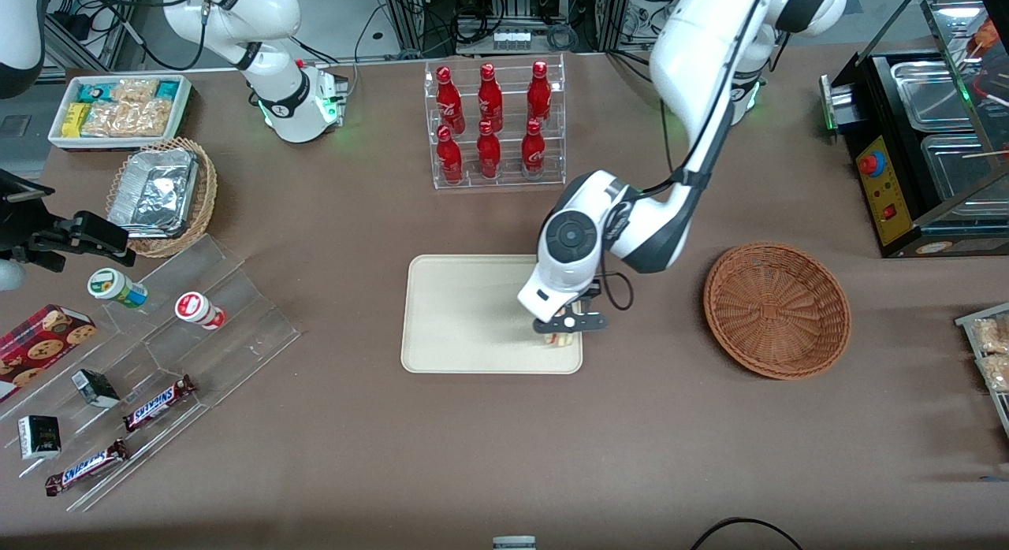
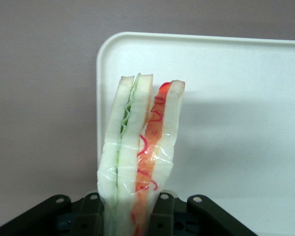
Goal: Place sandwich from basket to tray
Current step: 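Lower the sandwich onto the tray and open the left gripper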
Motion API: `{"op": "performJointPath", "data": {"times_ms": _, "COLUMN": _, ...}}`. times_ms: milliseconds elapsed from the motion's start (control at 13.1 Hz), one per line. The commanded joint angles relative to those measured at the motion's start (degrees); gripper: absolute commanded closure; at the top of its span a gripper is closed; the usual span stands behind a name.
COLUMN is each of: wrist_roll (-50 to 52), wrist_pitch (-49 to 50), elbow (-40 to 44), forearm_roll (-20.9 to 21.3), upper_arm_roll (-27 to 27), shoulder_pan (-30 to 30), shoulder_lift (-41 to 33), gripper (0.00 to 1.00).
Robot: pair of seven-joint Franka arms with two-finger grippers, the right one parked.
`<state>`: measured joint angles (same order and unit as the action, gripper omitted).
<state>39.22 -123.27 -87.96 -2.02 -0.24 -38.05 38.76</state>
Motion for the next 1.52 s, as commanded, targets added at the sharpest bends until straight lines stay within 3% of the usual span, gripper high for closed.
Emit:
{"op": "performJointPath", "data": {"times_ms": 0, "wrist_roll": 1.29, "wrist_pitch": -2.32, "elbow": 4.71, "forearm_roll": -3.67, "upper_arm_roll": -0.37, "shoulder_pan": -0.01, "shoulder_lift": 4.91, "gripper": 0.76}}
{"op": "performJointPath", "data": {"times_ms": 305, "wrist_roll": 3.15, "wrist_pitch": -3.3, "elbow": 8.15, "forearm_roll": -5.28, "upper_arm_roll": -0.46, "shoulder_pan": -0.18, "shoulder_lift": 8.7, "gripper": 0.76}}
{"op": "performJointPath", "data": {"times_ms": 533, "wrist_roll": 2.53, "wrist_pitch": -3.3, "elbow": 8.24, "forearm_roll": -4.49, "upper_arm_roll": -0.46, "shoulder_pan": -0.27, "shoulder_lift": 9.23, "gripper": 0.67}}
{"op": "performJointPath", "data": {"times_ms": 610, "wrist_roll": 2.45, "wrist_pitch": -3.3, "elbow": 8.24, "forearm_roll": -4.49, "upper_arm_roll": -0.46, "shoulder_pan": -0.36, "shoulder_lift": 9.14, "gripper": 0.58}}
{"op": "performJointPath", "data": {"times_ms": 686, "wrist_roll": 2.53, "wrist_pitch": -3.3, "elbow": 8.24, "forearm_roll": -4.49, "upper_arm_roll": -0.46, "shoulder_pan": -0.27, "shoulder_lift": 8.97, "gripper": 0.38}}
{"op": "performJointPath", "data": {"times_ms": 914, "wrist_roll": 5.41, "wrist_pitch": -1.98, "elbow": 7.81, "forearm_roll": -4.14, "upper_arm_roll": -0.2, "shoulder_pan": -0.19, "shoulder_lift": 5.21, "gripper": 0.0}}
{"op": "performJointPath", "data": {"times_ms": 1219, "wrist_roll": 6.75, "wrist_pitch": 12.48, "elbow": 6.49, "forearm_roll": -4.05, "upper_arm_roll": 0.24, "shoulder_pan": 4.02, "shoulder_lift": -5.76, "gripper": 0.0}}
{"op": "performJointPath", "data": {"times_ms": 1448, "wrist_roll": 6.49, "wrist_pitch": 15.43, "elbow": 0.7, "forearm_roll": -3.96, "upper_arm_roll": 0.24, "shoulder_pan": 9.46, "shoulder_lift": -15.52, "gripper": 0.0}}
